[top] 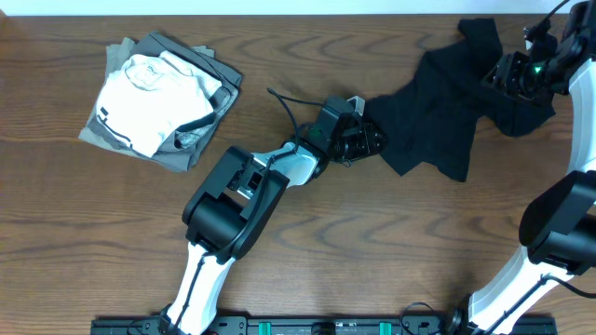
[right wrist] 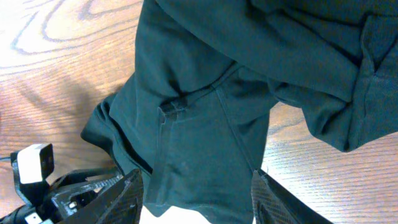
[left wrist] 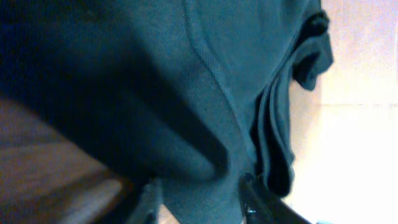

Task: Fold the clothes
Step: 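Reach the left gripper to the t-shirt's left edge and grasp it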

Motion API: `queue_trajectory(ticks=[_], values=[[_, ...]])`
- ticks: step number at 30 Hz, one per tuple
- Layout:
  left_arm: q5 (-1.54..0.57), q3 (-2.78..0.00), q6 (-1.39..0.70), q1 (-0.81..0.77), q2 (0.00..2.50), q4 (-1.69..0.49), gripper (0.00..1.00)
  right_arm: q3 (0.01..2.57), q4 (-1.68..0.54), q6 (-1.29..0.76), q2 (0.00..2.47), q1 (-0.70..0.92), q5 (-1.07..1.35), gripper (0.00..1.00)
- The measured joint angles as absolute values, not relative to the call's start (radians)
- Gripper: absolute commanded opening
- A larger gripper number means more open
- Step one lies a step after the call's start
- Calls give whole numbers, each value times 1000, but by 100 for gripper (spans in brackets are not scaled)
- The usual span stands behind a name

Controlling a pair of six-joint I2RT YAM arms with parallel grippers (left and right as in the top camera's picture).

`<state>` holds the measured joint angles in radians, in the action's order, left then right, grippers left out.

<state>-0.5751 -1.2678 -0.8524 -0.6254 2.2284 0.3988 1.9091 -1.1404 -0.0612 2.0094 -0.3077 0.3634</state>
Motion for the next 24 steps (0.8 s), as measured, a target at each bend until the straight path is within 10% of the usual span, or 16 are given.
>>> queue_trajectory(ticks=[8,18,24], values=[[-564,-1268,-765,-625,2232,397,6,1909,-1141,-61,2009,-308,364,53],[-648,-1305,-860,-625,2207,192,56,1909,-1144,-62,2009,-308,364,54],[-622,-1309,-960,-629,2197,183,58,1909,-1143,-62,2009,-308,364,54]])
